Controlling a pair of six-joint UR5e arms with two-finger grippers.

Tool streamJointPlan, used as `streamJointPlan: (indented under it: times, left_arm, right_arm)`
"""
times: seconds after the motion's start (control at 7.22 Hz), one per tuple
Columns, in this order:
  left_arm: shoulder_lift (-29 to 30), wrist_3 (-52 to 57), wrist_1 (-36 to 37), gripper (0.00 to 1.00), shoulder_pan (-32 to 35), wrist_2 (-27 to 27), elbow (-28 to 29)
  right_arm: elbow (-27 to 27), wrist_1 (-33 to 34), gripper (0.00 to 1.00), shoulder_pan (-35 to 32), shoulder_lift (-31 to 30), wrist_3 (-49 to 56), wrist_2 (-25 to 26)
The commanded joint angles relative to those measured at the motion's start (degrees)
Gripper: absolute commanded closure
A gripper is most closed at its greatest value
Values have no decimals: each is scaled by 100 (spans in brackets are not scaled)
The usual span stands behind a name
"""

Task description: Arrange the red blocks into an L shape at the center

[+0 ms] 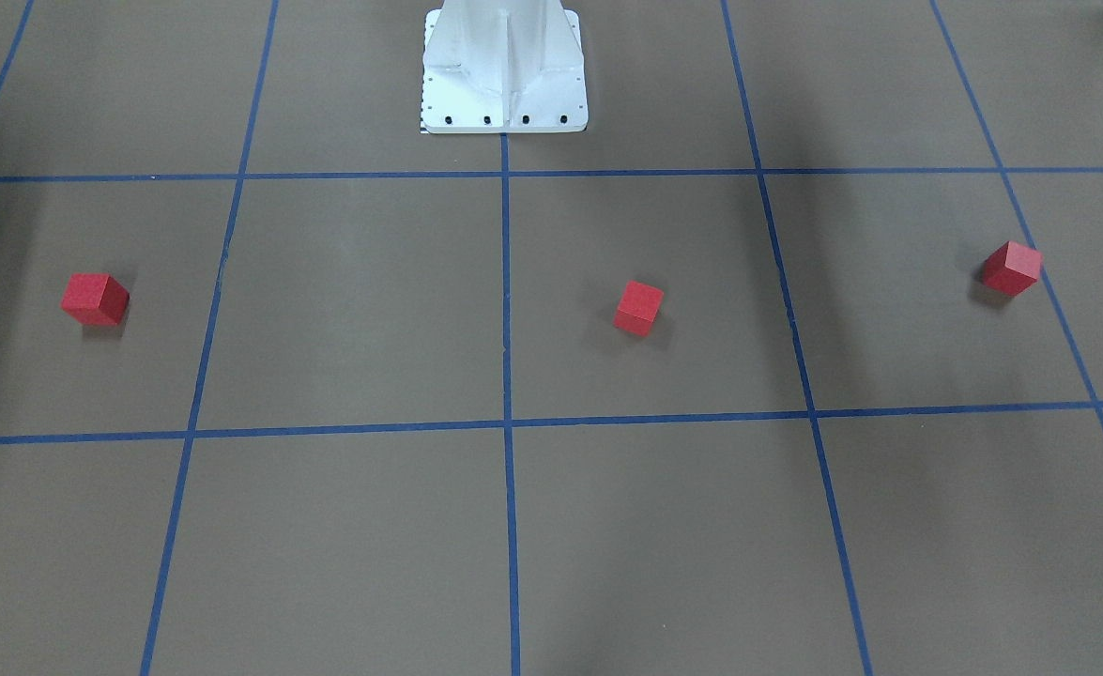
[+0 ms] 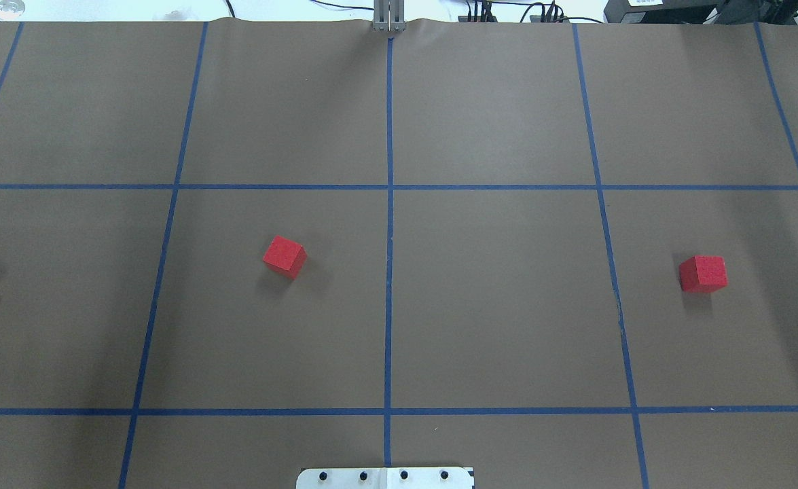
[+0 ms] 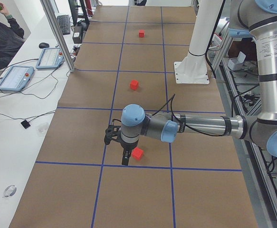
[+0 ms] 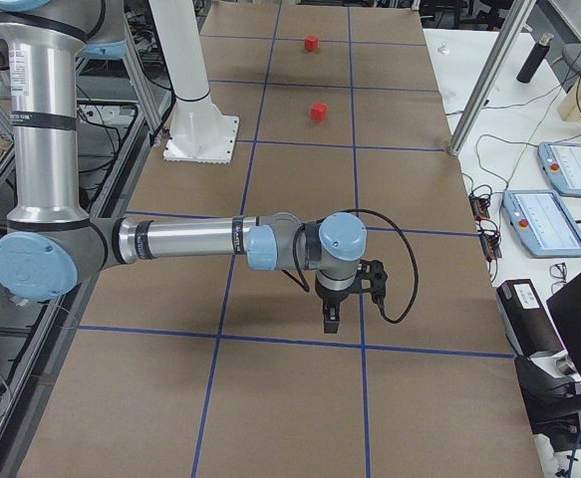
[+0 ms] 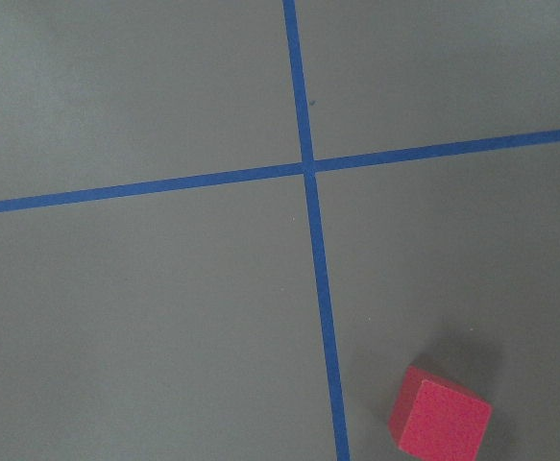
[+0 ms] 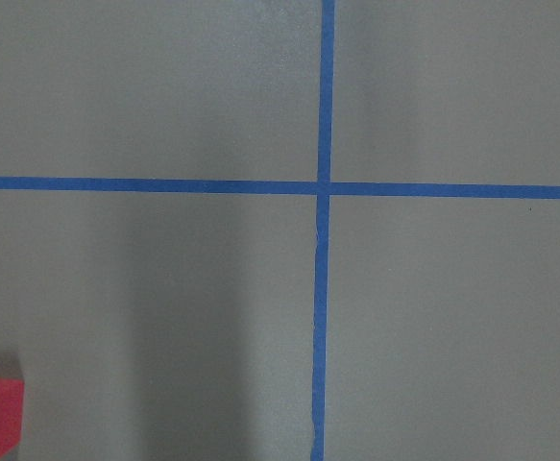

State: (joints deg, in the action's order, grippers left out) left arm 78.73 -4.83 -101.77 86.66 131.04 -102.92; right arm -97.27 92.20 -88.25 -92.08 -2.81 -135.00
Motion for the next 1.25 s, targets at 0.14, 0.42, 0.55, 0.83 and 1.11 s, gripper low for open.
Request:
streamJointPlan:
  times: [0.14, 0.42, 0.55, 0.83, 1.11]
  left_arm:
    - [2, 0, 0, 0, -9, 9, 52]
    - [220, -87, 78, 0, -26, 0, 18]
    - [891, -523, 757, 0, -26, 166, 26]
    - [1802, -738, 1669, 0, -70, 299, -235]
    - [1979, -1261, 1093, 0, -499, 369, -815]
  right_arm:
    - [-3, 0, 1, 0, -3, 0, -18]
    - [-3, -9, 1, 0, -3, 0, -18]
    - [-3, -9, 1, 0, 6, 0, -18]
    - [-11, -9, 1, 9, 15, 0, -18]
    - [-11, -9, 1, 0, 41, 0, -27]
